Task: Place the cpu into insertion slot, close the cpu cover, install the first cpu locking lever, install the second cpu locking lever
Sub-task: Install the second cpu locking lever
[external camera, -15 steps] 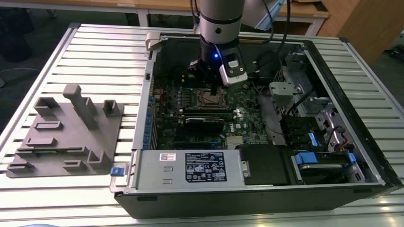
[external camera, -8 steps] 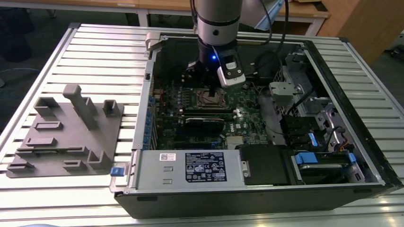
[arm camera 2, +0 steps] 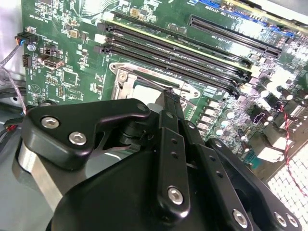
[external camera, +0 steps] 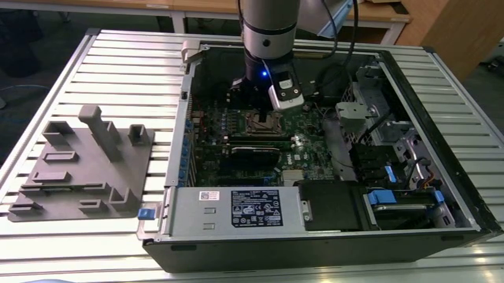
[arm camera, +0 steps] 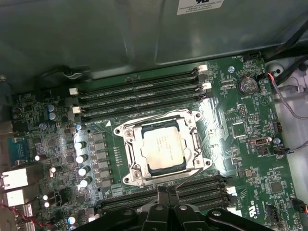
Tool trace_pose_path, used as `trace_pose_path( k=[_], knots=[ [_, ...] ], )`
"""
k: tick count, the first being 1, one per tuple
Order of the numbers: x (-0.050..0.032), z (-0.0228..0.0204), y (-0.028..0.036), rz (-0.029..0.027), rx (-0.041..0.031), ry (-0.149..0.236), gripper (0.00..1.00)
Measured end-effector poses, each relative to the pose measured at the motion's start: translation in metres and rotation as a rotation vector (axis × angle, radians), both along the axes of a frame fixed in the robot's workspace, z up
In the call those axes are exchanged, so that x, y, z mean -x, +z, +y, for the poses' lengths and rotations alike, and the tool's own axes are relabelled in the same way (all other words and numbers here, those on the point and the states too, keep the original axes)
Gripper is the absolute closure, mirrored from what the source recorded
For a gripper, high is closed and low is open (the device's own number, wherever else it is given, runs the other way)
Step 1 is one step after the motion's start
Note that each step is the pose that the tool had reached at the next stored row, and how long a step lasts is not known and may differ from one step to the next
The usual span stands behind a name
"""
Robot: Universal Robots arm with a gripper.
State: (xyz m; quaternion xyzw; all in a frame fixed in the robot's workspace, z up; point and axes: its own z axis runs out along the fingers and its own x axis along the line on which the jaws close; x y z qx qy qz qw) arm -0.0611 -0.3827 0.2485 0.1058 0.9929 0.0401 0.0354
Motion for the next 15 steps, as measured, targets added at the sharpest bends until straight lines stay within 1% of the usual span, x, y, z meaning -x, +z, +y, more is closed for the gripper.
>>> trace_pose_path(
  k=[3,6,11,12,15],
  knots=[
    [0.0012,-0.0001,-0.0004,0.0000,0.0014,0.000,0.89],
    [0.0012,-0.0001,-0.0011,0.0005,0.0063,0.002,0.89],
    [0.0012,-0.0001,-0.0012,0.0004,0.0067,0.004,0.89],
    [0.0012,-0.0001,-0.0012,0.0004,0.0067,0.009,0.89],
    [0.0012,-0.0001,-0.0014,0.0002,0.0066,0.058,0.89]
  ],
)
